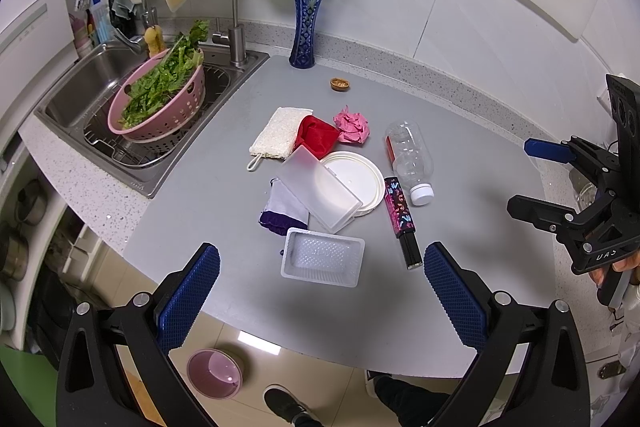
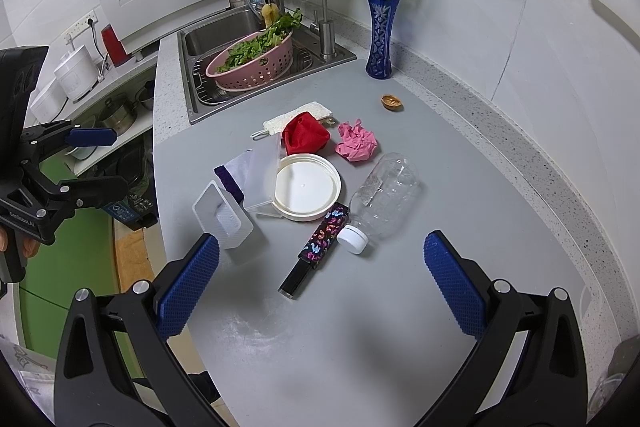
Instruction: Collect trash
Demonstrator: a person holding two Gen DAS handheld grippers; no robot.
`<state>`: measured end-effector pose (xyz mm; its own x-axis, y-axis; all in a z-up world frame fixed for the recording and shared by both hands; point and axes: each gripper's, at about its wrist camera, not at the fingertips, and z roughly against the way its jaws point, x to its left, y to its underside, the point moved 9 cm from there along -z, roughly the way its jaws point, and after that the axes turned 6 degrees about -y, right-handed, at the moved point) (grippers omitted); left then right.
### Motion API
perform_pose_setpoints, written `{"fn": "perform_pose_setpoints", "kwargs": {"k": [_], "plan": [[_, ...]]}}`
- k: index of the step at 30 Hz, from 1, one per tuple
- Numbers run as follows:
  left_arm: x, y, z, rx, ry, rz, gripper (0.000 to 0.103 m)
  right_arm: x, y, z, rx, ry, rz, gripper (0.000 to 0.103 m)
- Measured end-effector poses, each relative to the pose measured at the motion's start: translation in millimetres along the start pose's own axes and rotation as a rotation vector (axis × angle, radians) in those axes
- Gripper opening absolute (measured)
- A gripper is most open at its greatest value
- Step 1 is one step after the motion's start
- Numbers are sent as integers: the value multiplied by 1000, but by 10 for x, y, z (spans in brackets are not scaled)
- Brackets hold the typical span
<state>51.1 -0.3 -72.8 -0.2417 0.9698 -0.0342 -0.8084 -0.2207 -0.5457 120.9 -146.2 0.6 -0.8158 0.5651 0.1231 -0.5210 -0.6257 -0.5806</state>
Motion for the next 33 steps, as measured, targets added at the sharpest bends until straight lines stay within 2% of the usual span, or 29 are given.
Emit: {"fn": "perform_pose_setpoints", "kwargs": {"k": [23,29,33], "plan": [[47,37,-23,0,12,12,98,25,-4,11,0,1,2,100],[85,70,-178,23,10,6,98,27,-8,14,0,-1,0,100],[130,114,-363,33,-31,-34,98,53,43,-25,5,-6,-5,100]]}}
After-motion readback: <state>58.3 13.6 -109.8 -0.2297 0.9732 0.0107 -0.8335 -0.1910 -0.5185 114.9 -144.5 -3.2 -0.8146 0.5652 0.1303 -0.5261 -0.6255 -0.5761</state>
